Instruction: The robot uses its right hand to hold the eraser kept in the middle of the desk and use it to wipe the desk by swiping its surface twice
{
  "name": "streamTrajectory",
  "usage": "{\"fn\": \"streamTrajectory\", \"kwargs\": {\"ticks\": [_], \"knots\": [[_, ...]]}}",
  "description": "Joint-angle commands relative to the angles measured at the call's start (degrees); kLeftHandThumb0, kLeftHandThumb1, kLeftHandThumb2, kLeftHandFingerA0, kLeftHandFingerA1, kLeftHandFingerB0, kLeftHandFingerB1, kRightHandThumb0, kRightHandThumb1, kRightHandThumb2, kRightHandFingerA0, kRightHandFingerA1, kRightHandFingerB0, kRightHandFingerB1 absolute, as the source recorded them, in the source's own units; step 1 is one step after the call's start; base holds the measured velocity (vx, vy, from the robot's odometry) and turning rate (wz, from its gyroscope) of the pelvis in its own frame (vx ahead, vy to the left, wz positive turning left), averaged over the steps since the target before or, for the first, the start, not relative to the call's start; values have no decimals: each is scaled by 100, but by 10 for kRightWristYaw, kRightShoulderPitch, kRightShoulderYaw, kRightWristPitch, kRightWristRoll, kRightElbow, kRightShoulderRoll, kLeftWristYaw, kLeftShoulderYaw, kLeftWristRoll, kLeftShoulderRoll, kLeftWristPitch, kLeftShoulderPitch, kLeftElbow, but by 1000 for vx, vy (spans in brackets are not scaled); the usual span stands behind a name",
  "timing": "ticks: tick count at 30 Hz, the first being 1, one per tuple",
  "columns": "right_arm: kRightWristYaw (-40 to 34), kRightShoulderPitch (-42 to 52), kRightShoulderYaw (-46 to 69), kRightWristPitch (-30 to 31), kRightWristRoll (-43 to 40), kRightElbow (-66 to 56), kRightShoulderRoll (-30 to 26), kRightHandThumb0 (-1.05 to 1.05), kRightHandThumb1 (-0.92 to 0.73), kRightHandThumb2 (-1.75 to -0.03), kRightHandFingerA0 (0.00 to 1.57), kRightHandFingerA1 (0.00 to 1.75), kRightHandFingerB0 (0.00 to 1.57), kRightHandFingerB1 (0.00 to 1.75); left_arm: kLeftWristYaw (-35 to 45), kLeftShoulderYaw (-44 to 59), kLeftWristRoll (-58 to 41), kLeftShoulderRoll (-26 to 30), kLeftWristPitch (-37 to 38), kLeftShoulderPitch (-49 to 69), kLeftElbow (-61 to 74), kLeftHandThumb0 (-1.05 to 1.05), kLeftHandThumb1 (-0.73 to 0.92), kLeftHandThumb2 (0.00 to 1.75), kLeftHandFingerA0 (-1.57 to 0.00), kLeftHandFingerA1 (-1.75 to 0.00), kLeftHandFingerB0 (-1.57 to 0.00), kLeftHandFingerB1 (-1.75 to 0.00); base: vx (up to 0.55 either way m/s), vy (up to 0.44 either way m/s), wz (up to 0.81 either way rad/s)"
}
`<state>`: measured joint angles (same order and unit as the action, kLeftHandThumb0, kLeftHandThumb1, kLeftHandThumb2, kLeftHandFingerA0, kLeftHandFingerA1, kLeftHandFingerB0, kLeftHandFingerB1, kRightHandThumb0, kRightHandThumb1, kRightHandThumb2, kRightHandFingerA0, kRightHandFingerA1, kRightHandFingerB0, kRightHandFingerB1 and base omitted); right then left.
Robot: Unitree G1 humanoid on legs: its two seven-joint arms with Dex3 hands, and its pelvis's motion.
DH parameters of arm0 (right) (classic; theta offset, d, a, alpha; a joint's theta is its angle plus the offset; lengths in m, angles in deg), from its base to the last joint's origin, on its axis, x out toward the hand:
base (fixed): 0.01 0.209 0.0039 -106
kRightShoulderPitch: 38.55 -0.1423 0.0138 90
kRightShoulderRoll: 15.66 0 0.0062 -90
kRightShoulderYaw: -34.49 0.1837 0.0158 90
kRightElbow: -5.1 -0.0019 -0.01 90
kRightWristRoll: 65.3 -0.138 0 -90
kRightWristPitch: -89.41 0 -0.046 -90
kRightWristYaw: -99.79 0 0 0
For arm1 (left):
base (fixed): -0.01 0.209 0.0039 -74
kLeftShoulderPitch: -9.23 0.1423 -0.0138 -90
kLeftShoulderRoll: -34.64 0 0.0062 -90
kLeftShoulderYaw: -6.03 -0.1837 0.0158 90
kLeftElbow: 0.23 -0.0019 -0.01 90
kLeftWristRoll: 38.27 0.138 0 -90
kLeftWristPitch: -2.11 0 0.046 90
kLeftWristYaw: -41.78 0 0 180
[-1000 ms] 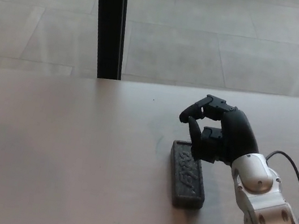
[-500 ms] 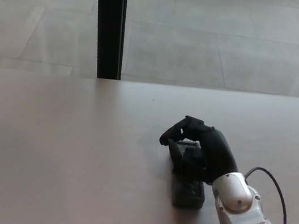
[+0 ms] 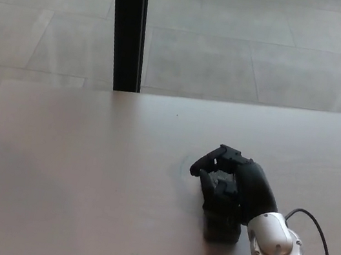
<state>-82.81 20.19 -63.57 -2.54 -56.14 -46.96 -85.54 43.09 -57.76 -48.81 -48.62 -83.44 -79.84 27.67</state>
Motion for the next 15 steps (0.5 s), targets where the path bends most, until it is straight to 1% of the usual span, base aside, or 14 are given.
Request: {"fn": "streamTrajectory", "kwargs": {"ticks": [1,2,3,5,6,7,8,9,10,11,12,13,14,15], "knots": [[-8,39,17,20,-14,17,3,-33,-59,-107,100,175,82,165,1,7,-11,7,-5,11,-1,-44,68,58,-76,-79,-66,-68,0,0,0],[-8,40,19,17,-14,20,3,-31,-59,-109,100,175,82,164,1,6,-10,8,-6,10,-4,-44,68,58,-77,-79,-66,-68,0,0,0],[-9,42,23,13,-16,25,3,-32,-59,-111,101,175,82,165,3,5,-9,10,-8,8,-6,-44,68,60,-77,-78,-61,-64,0,0,0],[-10,43,30,10,-19,26,4,-32,-59,-111,101,175,82,165,4,3,-9,10,-11,5,-8,-44,68,60,-77,-78,-61,-64,0,0,0],[-12,44,34,20,-21,23,5,-34,-61,-106,100,175,83,164,2,4,-11,8,-10,3,-9,-46,48,91,-79,-84,-61,-72,0,0,0],[-15,46,40,34,-26,19,7,-34,-61,-106,100,175,83,164,-2,6,-12,7,-10,0,-11,-46,48,91,-79,-84,-61,-72,0,0,0],[-14,49,42,30,-26,22,6,-34,-64,-101,102,175,84,163,1,6,-11,8,-3,-1,-19,-44,67,58,-80,-79,-64,-65,0,0,0],[-6,59,59,32,-46,23,7,-35,-66,-97,102,175,84,159,3,6,-12,8,-1,-1,-21,-47,49,92,-80,-84,-61,-72,0,0,0],[-4,63,63,29,-48,21,7,-37,-68,-93,105,175,79,167,3,6,-12,7,-1,0,-19,-44,69,60,-78,-78,-62,-66,0,0,0],[0,69,66,25,-50,18,6,-37,-68,-93,105,175,79,167,4,6,-13,7,-1,2,-15,-44,69,60,-78,-78,-62,-66,0,0,0],[7,75,81,28,-62,18,-4,-37,-73,-88,105,175,75,169,0,5,-13,7,-2,0,-17,-44,69,61,-77,-77,-63,-66,0,0,0],[16,80,91,27,-67,19,-15,-37,-73,-88,105,175,75,169,1,5,-12,7,-1,2,-14,-44,69,61,-77,-77,-63,-66,0,0,0],[17,76,92,27,-66,21,-14,-37,-73,-88,105,175,75,169,0,5,-14,8,-2,0,-14,-44,69,61,-77,-77,-63,-66,0,0,0],[21,80,102,28,-72,18,-22,-38,-78,-82,105,175,72,166,4,5,-14,8,0,1,-14,-46,53,95,-75,-81,-54,-69,0,0,0]]}}
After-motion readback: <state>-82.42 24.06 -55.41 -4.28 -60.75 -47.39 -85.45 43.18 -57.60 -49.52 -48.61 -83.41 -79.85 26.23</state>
